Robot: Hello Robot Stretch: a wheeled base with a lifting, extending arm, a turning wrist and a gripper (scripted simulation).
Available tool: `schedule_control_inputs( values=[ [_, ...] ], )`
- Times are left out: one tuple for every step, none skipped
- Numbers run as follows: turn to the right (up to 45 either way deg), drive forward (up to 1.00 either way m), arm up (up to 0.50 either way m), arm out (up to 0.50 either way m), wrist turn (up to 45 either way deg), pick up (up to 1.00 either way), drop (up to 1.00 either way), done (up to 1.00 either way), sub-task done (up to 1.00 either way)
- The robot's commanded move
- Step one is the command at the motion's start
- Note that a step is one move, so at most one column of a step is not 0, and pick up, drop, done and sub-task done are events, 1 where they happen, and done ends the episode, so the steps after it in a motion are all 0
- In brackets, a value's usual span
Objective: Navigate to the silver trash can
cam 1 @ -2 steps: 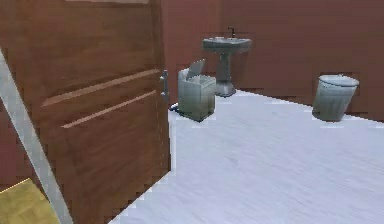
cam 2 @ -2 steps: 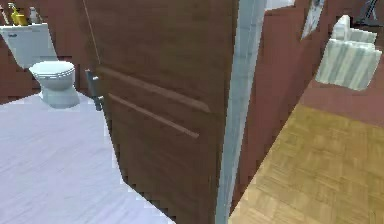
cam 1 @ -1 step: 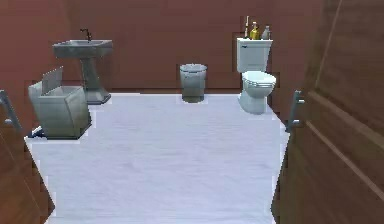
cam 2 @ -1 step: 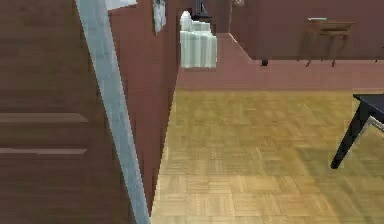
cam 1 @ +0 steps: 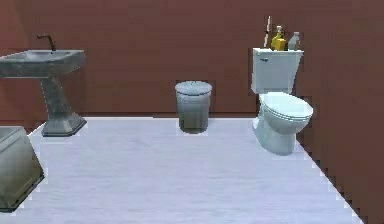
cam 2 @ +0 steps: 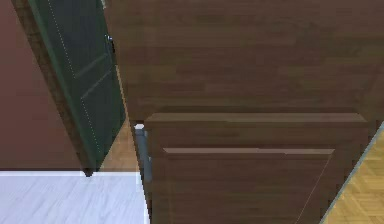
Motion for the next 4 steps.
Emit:
schedule_control_inputs(
  values=[
    [0.0, 0.35, 0.0, 0.0, 0.0, 0.0, 0.0, 0.0, 0.0],
    [18.0, 0.0, 0.0, 0.0, 0.0, 0.0, 0.0, 0.0, 0.0],
    [0.0, 1.0, 0.0, 0.0, 0.0, 0.0, 0.0, 0.0, 0.0],
    [6.0, 0.0, 0.0, 0.0, 0.0, 0.0, 0.0, 0.0, 0.0]
  ],
)
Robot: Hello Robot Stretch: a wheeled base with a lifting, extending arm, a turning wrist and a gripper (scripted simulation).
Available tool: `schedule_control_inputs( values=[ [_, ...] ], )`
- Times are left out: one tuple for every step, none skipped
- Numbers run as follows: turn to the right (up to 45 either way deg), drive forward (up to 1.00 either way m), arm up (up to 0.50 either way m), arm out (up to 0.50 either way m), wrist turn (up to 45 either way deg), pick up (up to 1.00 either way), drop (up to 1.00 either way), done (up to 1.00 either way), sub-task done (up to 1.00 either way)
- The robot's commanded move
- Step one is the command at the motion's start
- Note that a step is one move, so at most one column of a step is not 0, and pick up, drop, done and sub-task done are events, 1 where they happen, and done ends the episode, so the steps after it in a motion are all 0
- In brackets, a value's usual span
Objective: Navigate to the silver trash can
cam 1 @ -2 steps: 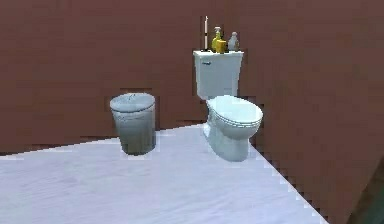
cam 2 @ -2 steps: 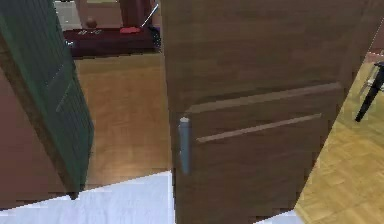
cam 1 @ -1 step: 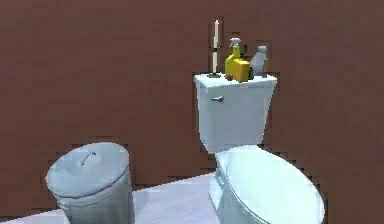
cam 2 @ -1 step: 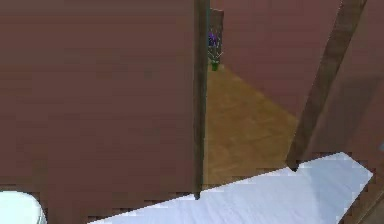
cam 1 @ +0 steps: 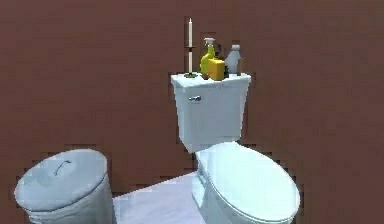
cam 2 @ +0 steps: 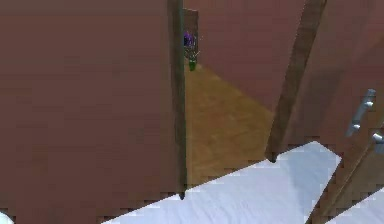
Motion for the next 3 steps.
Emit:
schedule_control_inputs(
  values=[
    [0.0, 0.15, 0.0, 0.0, 0.0, 0.0, 0.0, 0.0, 0.0],
    [-42.0, 0.0, 0.0, 0.0, 0.0, 0.0, 0.0, 0.0, 0.0],
    [0.0, 0.0, 0.0, 0.0, 0.0, 0.0, 0.0, 1.0, 0.0]
  ],
)
